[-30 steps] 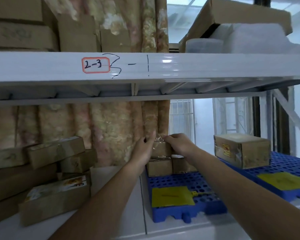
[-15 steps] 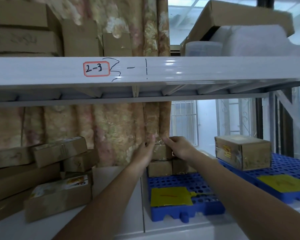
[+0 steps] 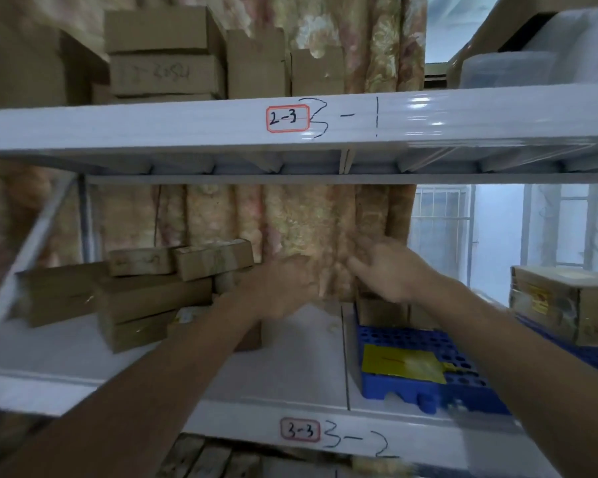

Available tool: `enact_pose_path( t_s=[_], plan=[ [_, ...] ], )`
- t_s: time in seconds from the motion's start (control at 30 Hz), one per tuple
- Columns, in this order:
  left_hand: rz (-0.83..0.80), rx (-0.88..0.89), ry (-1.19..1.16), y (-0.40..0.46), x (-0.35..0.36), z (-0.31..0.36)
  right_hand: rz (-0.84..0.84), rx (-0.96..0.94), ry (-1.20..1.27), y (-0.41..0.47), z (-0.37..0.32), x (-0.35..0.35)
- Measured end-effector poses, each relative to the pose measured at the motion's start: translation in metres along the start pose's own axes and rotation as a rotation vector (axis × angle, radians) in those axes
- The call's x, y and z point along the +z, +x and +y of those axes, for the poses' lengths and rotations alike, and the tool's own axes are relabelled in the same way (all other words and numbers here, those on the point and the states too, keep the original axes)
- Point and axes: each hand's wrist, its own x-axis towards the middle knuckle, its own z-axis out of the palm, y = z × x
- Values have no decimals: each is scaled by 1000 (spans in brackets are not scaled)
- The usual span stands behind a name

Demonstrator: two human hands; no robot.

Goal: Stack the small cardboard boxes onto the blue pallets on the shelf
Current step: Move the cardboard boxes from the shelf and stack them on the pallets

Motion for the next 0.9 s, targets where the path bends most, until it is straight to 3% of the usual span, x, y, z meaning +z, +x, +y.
enact_pose_path(
  t_s=[0.13,0.4,0.6,0.9],
  plan=[
    [46,26,51,-51,-14,-49,-131,-126,-58,0,-55,21],
    [-23,-247,111,-132,-55,-154,-168,-272,20,8,-167,68],
    [-65,-364,105,-199,-85,-239,-220,-261,89,5,-258,96],
    [2,-297,53,-234,-103,-323,-260,-184,40,20,-349,130]
  ],
)
